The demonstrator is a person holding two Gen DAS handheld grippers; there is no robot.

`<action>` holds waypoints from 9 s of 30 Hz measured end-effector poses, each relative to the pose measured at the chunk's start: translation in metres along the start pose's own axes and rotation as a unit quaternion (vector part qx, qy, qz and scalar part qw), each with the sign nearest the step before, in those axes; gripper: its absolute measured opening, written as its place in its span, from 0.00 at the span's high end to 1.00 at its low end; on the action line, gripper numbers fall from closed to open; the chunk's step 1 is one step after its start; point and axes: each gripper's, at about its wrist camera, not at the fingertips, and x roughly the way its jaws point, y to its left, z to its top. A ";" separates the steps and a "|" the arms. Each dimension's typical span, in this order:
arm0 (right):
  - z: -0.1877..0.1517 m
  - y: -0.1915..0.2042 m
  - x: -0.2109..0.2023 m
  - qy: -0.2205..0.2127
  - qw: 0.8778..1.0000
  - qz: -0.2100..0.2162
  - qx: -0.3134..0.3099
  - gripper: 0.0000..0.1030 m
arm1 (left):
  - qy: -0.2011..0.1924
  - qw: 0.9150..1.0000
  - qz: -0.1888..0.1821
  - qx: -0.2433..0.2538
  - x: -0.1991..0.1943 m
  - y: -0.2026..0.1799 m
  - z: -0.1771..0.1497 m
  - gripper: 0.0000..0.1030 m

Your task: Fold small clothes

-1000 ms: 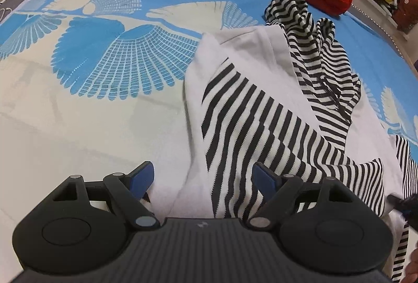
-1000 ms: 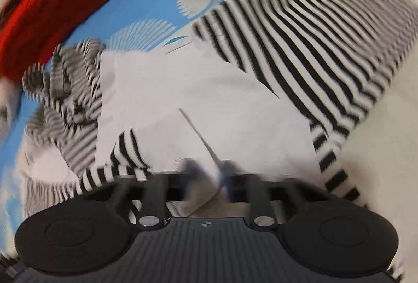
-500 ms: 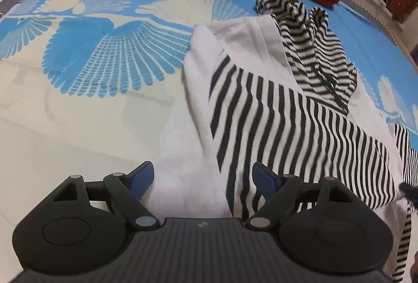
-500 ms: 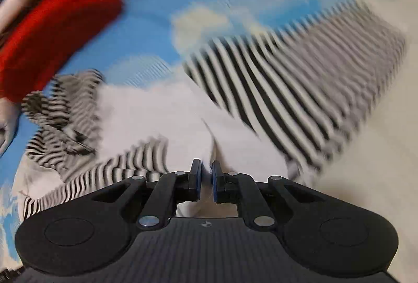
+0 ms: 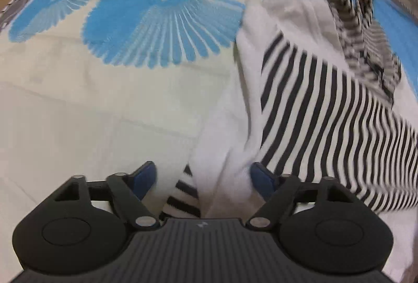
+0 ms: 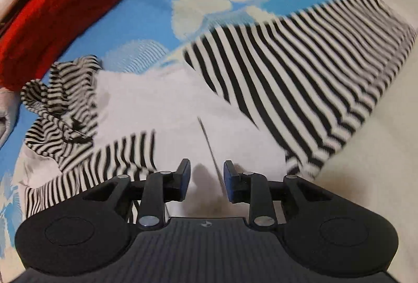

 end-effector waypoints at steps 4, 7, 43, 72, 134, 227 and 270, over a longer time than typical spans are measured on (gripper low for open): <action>0.003 -0.005 0.000 0.020 0.999 0.024 -0.019 0.66 | -0.040 0.998 -0.032 0.030 -0.016 -0.019 0.004 0.32; -0.002 -0.011 0.012 0.053 0.998 -0.007 -0.014 0.66 | -0.007 0.997 -0.065 0.038 -0.007 -0.027 -0.002 0.32; 0.106 -0.286 -0.009 -0.157 0.959 -0.058 0.230 0.65 | -0.113 0.983 -0.079 0.123 -0.045 -0.083 -0.011 0.16; -0.022 0.095 -0.073 -0.031 0.972 0.191 -0.130 0.72 | -0.080 0.988 -0.135 0.003 -0.051 -0.028 0.017 0.61; -0.035 0.045 0.026 0.093 0.995 0.016 -0.042 0.68 | -0.081 0.989 -0.080 -0.090 -0.055 -0.013 0.003 0.94; 0.046 0.027 -0.037 -0.054 0.992 0.023 -0.115 0.86 | -0.271 0.924 -0.141 0.231 0.009 -0.236 0.178 0.96; 0.011 0.069 -0.002 0.022 0.982 0.180 -0.059 0.99 | -0.077 0.970 -0.220 -0.068 -0.027 -0.059 0.021 0.99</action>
